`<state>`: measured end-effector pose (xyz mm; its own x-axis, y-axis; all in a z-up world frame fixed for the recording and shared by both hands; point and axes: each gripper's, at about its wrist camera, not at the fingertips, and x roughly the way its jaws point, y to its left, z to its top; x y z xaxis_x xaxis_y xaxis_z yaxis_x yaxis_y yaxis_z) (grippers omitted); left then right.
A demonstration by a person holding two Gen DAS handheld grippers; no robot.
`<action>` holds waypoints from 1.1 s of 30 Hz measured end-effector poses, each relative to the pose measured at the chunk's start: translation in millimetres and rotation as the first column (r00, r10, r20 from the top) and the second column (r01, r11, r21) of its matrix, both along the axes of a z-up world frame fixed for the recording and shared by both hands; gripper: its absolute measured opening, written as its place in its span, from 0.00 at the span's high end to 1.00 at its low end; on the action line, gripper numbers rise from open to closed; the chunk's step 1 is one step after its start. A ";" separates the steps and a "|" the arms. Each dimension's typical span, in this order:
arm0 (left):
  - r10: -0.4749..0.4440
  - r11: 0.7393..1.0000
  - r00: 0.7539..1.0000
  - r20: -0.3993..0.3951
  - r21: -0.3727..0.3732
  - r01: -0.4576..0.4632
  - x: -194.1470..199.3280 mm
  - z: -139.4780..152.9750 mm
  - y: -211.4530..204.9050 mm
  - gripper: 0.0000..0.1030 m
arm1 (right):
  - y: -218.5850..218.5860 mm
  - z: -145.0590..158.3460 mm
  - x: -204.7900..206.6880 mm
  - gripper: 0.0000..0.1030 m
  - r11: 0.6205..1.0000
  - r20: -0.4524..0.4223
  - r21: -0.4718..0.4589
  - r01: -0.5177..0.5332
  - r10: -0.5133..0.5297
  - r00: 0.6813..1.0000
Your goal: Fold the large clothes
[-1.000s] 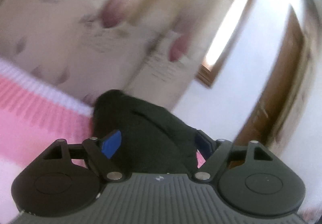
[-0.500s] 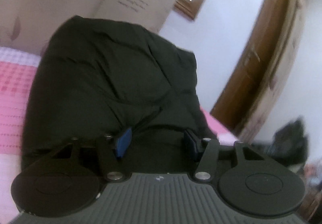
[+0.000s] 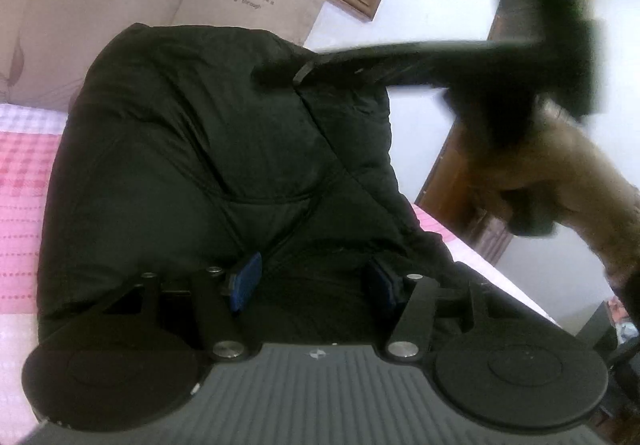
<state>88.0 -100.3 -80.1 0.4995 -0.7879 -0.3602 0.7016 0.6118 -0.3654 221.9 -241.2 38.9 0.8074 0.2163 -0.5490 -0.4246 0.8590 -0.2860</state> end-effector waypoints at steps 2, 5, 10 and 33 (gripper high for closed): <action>-0.001 1.000 1.000 0.004 0.003 0.001 -0.5 0.3 0.0 0.42 | -9.2 -17.6 14.0 0.55 0.997 -0.047 -0.068 0.039 -0.042 0.998; -0.009 1.000 1.000 0.008 0.004 0.009 -1.8 -0.2 0.3 0.41 | -34.0 -34.1 11.0 0.56 0.993 -0.076 -0.067 0.095 -0.100 0.992; -0.025 1.000 1.000 0.014 0.016 0.025 -5.0 -0.6 -6.0 0.41 | -52.0 -55.3 -0.7 0.56 0.990 -0.087 -0.010 0.139 -0.140 0.986; -0.070 0.995 0.997 0.033 0.080 0.067 4.9 5.9 -16.0 0.42 | -93.6 -108.7 0.0 0.55 0.965 -0.050 0.243 0.094 -0.085 0.995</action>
